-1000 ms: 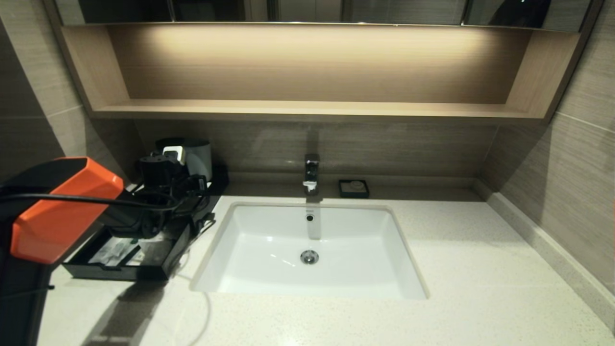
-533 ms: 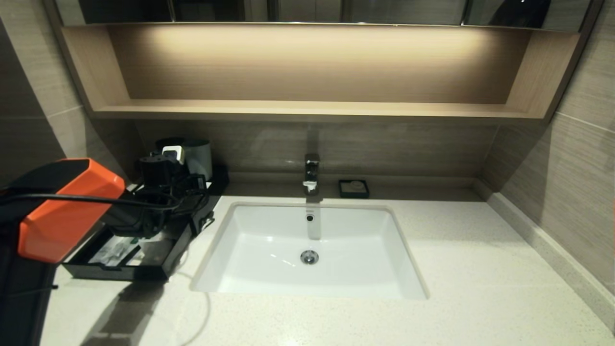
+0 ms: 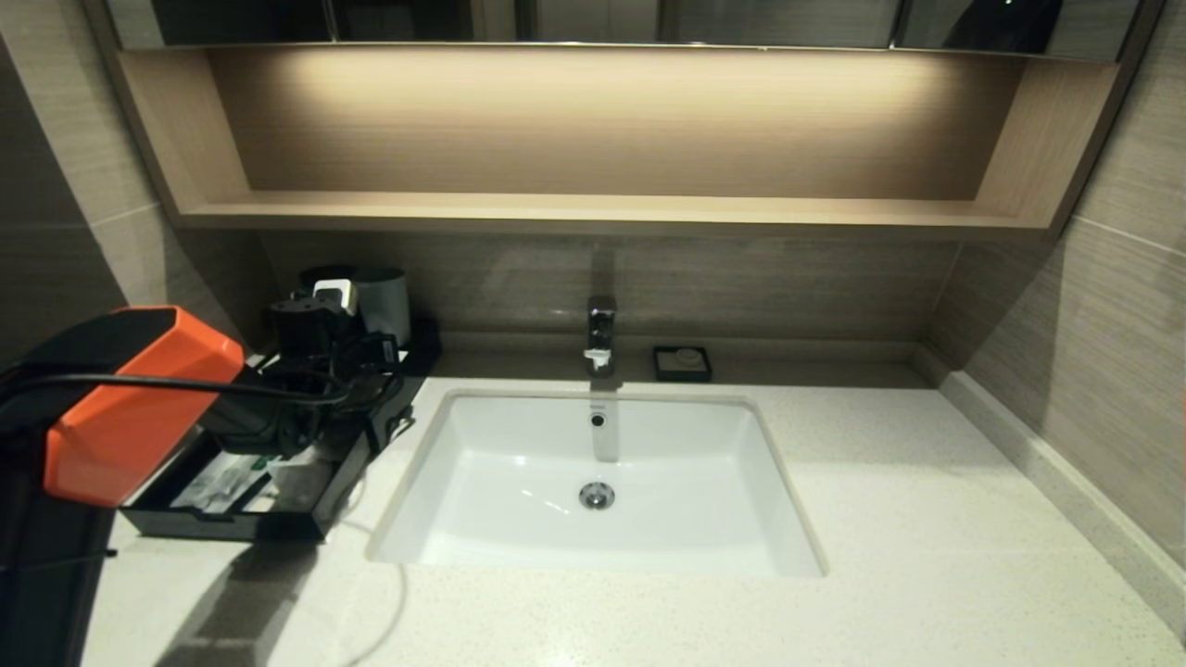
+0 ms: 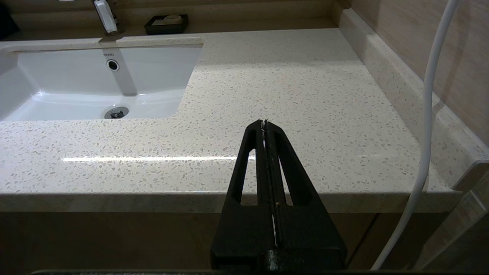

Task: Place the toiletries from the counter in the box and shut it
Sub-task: Place the cup on the storage box

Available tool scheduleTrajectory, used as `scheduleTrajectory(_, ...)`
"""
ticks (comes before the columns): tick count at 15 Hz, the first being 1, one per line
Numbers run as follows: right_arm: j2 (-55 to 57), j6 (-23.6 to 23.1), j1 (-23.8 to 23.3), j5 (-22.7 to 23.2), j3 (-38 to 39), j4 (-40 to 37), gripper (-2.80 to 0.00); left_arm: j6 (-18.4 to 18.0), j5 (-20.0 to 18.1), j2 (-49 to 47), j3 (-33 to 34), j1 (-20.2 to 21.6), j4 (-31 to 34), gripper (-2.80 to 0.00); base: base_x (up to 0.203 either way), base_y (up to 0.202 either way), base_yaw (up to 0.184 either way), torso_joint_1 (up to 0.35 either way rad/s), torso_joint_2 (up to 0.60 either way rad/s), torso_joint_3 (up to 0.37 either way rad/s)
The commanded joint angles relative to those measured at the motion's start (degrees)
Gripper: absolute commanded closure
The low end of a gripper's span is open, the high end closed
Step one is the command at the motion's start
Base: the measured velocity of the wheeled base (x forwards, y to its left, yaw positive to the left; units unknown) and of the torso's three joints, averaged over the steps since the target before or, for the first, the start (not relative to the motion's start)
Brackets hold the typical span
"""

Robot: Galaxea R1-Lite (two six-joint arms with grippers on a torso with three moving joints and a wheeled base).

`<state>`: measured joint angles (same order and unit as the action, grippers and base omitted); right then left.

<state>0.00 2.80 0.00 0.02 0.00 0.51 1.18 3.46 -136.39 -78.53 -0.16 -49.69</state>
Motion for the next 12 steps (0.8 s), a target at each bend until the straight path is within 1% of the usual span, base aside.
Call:
scheduleTrajectory(1,0.0,0.0,0.0,0.1,0.0,0.0,0.00,0.0,0.1,-0.6,-0.8,0.0,-0.2,0.00,0.000,0.000,0.000,0.000,0.00,0.000)
scheduleTrajectory(12,0.0,0.0,0.0,0.1,0.0,0.0,0.00,0.0,0.1,-2.2,-3.4,0.2,-0.1,0.00,0.000,0.000,0.000,0.000,0.00,0.000)
